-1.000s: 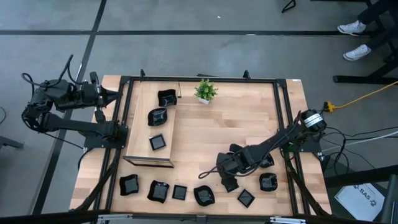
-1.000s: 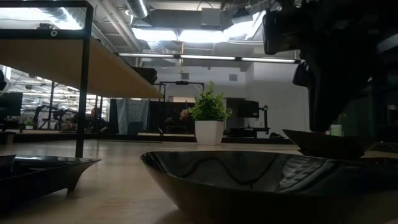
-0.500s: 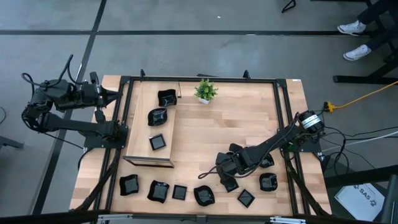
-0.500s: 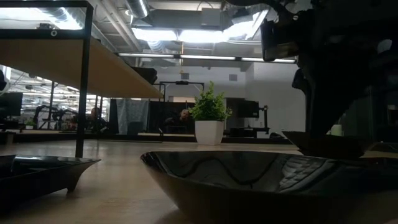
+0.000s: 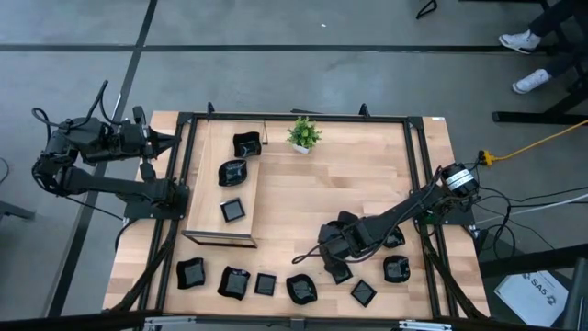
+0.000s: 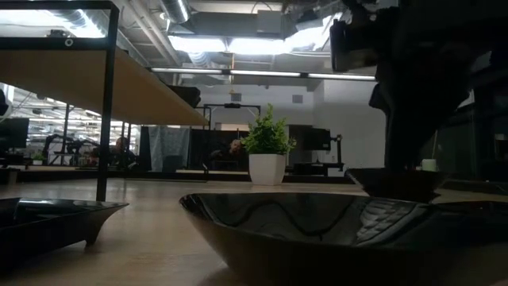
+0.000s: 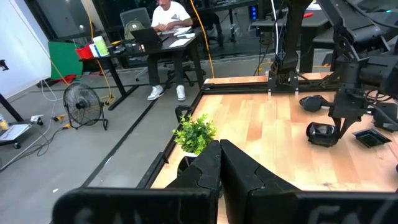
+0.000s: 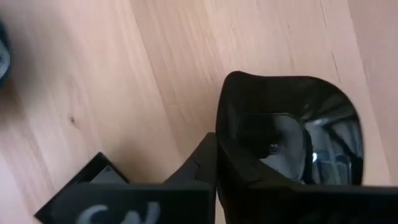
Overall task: Pick & Place Mini shaped plates
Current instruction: Stack the black leaf shape bowl on top of the black leaf shape bowl on the shelf
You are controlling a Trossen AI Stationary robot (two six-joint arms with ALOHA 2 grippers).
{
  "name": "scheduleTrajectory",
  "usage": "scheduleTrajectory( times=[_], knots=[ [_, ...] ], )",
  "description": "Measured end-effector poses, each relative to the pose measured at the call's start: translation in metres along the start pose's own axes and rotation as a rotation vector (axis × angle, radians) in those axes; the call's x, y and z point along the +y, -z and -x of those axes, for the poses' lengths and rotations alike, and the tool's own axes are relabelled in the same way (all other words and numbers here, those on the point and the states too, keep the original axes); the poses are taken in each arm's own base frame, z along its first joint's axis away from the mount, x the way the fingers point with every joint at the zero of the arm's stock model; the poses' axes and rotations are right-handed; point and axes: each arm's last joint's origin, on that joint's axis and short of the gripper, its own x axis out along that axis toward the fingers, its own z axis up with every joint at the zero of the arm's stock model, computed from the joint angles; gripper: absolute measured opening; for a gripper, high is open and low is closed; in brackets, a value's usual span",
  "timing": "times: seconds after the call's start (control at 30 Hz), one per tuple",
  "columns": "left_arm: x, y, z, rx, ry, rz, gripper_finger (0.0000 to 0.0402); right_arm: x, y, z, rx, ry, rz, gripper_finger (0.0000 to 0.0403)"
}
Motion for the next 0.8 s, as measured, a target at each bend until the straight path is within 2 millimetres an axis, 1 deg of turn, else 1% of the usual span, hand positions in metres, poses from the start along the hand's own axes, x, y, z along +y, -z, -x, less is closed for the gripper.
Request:
scheduleTrajectory(
  times=[0.23, 0.37, 0.6, 0.8],
  knots=[
    [0.000, 0.000, 0.000, 0.000, 0.000, 0.000, 0.0004, 0.003, -0.007, 0.015, 0.003, 0.036, 0.031, 0.0003],
    [0.000, 0.000, 0.000, 0.000, 0.000, 0.000, 0.0004, 0.006, -0.014, 0.024, -0.015, 0.027, 0.059, 0.0002],
    [0.000, 0.000, 0.000, 0.000, 0.000, 0.000, 0.0004, 0.012, -0.030, 0.042, -0.101, 0.038, 0.128, 0.0002],
    [0.000, 0.000, 0.000, 0.000, 0.001, 0.000, 0.0004, 0.011, -0.047, 0.053, -0.171, 0.048, 0.188, 0.0001]
  ],
)
